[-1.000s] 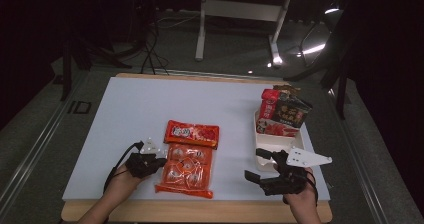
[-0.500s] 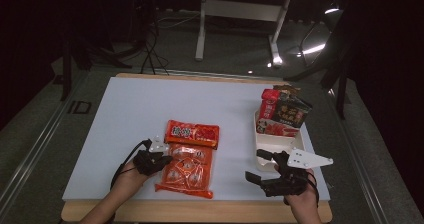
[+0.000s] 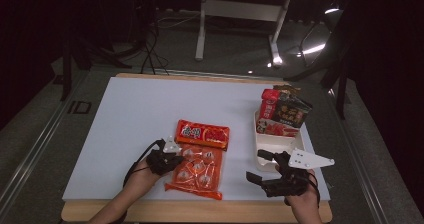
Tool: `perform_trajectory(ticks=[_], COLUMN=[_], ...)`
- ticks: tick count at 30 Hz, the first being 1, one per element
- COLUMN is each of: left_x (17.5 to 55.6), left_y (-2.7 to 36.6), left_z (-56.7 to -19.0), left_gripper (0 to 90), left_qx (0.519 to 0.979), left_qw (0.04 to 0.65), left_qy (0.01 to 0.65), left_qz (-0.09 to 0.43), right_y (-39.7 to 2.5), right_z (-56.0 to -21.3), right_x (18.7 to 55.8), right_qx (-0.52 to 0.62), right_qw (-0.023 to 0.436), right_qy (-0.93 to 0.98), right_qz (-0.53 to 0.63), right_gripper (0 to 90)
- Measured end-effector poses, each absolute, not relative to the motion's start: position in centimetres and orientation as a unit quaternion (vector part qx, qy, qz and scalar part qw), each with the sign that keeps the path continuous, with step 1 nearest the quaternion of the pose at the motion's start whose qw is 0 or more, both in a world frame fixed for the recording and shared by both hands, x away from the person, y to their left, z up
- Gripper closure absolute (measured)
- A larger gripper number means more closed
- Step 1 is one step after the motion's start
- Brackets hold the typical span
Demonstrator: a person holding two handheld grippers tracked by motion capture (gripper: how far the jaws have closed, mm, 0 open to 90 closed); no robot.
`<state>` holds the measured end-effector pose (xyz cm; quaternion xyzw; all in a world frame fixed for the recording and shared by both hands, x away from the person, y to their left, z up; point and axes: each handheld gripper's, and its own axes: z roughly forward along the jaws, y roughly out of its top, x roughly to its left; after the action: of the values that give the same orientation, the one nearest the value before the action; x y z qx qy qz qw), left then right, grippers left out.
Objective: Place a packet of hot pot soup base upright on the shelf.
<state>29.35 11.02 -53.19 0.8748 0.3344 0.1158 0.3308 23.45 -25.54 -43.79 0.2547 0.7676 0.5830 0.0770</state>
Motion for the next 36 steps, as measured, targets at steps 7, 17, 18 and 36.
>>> perform_trajectory(ticks=[7,17,18,36], left_x=[29.3,26.4,26.2,26.6], left_y=[10.7,12.2,12.2,11.2], left_z=[-53.1,-53.0,-53.0,-53.2], left_gripper=[89.9,89.7,89.7,77.8], left_qx=[0.874,0.893,0.894,0.882], left_qw=[0.339,0.322,0.322,0.368], left_qy=[0.332,0.310,0.306,0.289], left_qz=[0.101,0.062,0.059,0.056], right_y=[-25.7,-25.6,-25.6,-25.3], right_z=[-43.8,-43.5,-43.5,-43.6], right_x=[23.5,23.4,23.4,23.4], right_qx=[0.255,0.254,0.254,0.250], right_qw=[0.078,0.086,0.086,0.088], right_qy=[0.766,0.767,0.767,0.773], right_qz=[0.584,0.584,0.583,0.577], right_gripper=[15.7,16.0,16.0,16.0])
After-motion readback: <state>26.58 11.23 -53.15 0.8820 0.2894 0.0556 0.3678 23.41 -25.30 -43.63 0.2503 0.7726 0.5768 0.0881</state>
